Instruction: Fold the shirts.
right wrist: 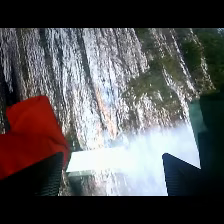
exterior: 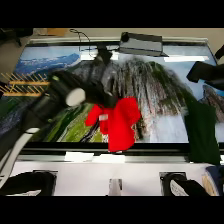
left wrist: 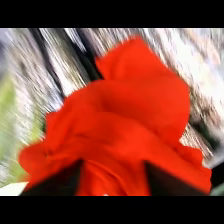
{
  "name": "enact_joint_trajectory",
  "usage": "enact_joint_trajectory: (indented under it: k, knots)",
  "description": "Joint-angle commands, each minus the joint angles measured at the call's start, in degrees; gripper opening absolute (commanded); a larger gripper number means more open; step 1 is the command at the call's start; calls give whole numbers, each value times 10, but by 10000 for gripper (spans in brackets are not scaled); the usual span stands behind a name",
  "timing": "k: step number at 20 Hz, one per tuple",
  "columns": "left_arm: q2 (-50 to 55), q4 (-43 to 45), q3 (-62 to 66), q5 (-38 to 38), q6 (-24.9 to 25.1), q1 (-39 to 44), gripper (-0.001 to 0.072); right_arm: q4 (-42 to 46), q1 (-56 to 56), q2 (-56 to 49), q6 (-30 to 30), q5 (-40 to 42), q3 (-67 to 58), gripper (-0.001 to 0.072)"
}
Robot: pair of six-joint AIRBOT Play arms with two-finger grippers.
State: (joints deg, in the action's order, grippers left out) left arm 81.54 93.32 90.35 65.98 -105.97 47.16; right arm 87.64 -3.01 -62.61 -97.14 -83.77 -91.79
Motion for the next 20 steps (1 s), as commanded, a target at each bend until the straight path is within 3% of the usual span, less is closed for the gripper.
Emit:
enact_joint_trajectory:
  k: [1, 3, 6, 8, 11, 15, 20]
  knots:
    - [42, -71, -70, 14, -41, 22, 720, -31, 0, 25, 19, -71, 12, 664]
    - [30, -49, -44, 104, 13, 14, 720, -48, 0, 25, 25, -73, 35, 664]
    - [-32, 94, -37, 186, 80, -32, 720, -79, 0, 25, 29, -76, 91, 663]
    - [-73, 97, -58, 196, 79, -110, 717, -109, 1, 25, 29, -77, 145, 663]
    - [-103, -29, -160, 172, 48, -234, 717, -158, 1, 25, 51, -77, 230, 662]
    - [-129, -271, -373, 23, 63, -362, 718, -197, 1, 25, 81, -73, 321, 662]
    - [-129, -409, -538, -81, 96, -392, 718, -203, 1, 25, 87, -37, 381, 661]
